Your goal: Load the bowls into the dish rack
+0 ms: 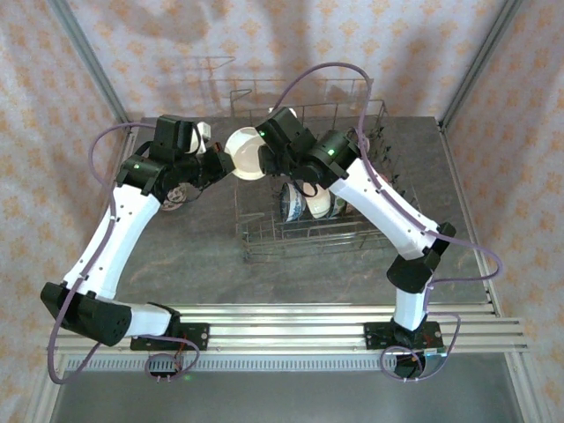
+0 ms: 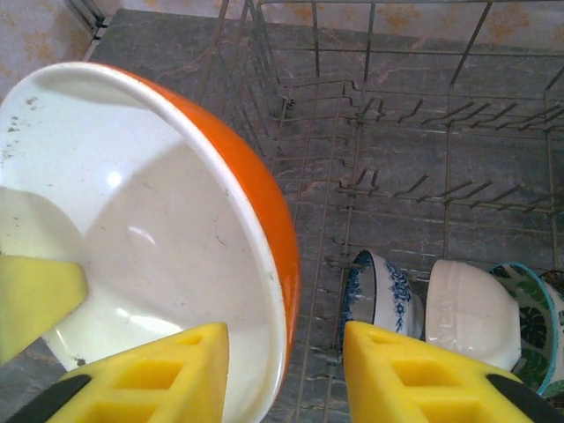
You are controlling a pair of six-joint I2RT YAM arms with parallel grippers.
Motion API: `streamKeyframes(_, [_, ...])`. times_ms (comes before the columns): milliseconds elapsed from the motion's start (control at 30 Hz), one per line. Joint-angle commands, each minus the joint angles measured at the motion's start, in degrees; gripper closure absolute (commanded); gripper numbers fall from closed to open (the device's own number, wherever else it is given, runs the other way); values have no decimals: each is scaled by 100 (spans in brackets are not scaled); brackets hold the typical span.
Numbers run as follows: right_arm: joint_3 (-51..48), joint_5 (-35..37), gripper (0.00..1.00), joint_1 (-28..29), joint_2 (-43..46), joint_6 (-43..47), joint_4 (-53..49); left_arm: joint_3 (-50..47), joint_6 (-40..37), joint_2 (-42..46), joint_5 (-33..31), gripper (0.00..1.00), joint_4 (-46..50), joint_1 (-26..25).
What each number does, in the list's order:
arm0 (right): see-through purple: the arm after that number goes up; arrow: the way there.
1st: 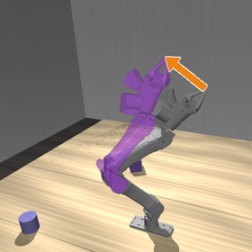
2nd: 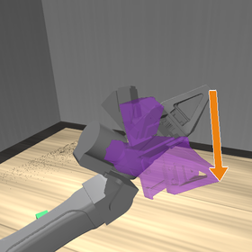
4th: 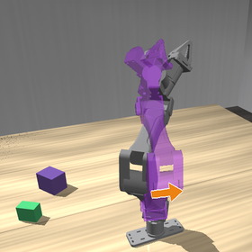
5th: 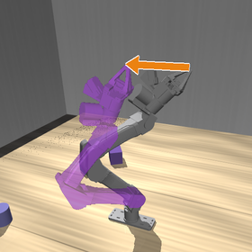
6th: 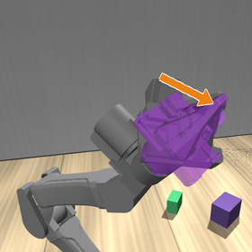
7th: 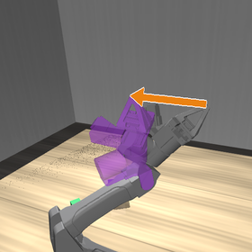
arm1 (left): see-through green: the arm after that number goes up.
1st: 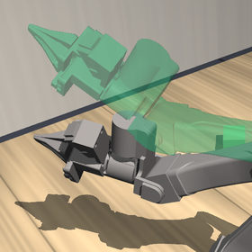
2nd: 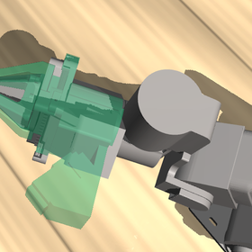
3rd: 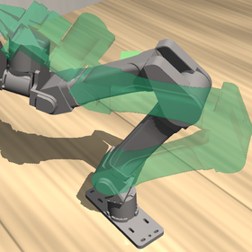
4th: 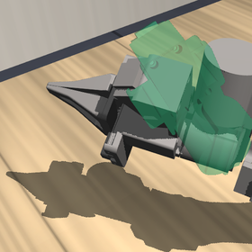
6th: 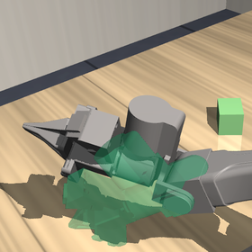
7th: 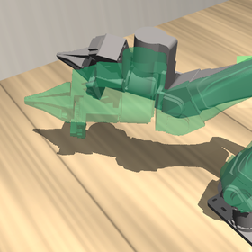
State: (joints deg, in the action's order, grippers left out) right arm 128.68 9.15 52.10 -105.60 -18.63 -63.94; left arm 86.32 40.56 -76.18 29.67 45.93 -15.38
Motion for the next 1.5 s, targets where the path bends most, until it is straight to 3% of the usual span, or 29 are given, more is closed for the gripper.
streamKeyframes(0, [-109,186,69,37,65,-99,122,227,87,210,-194,100,-171,-91])
streamKeyframes(433, [-116,626,100,34,44,-298,138,140,183,206,-652,97,-314,-636])
streamKeyframes(700, [-56,1088,100,-48,-74,-418,145,154,17,45,-869,73,-349,-706])
streamKeyframes(833, [80,1119,100,-237,-167,-483,83,423,-201,-70,-1068,44,-152,-699])
streamKeyframes(967, [246,1486,100,-594,-266,-495,-86,601,-379,3,-1349,31,48,-507])
streamKeyframes(1200, [768,2943,100,-1246,-828,-479,-604,34,-527,238,-1139,27,91,223])
streamKeyframes(1367, [1257,3941,100,-1580,-1507,-387,-1034,-637,-726,155,-1007,27,140,401])
streamKeyframes(1467, [1397,4179,100,-1689,-1777,-330,-1097,-1034,-781,78,-674,27,-108,433])
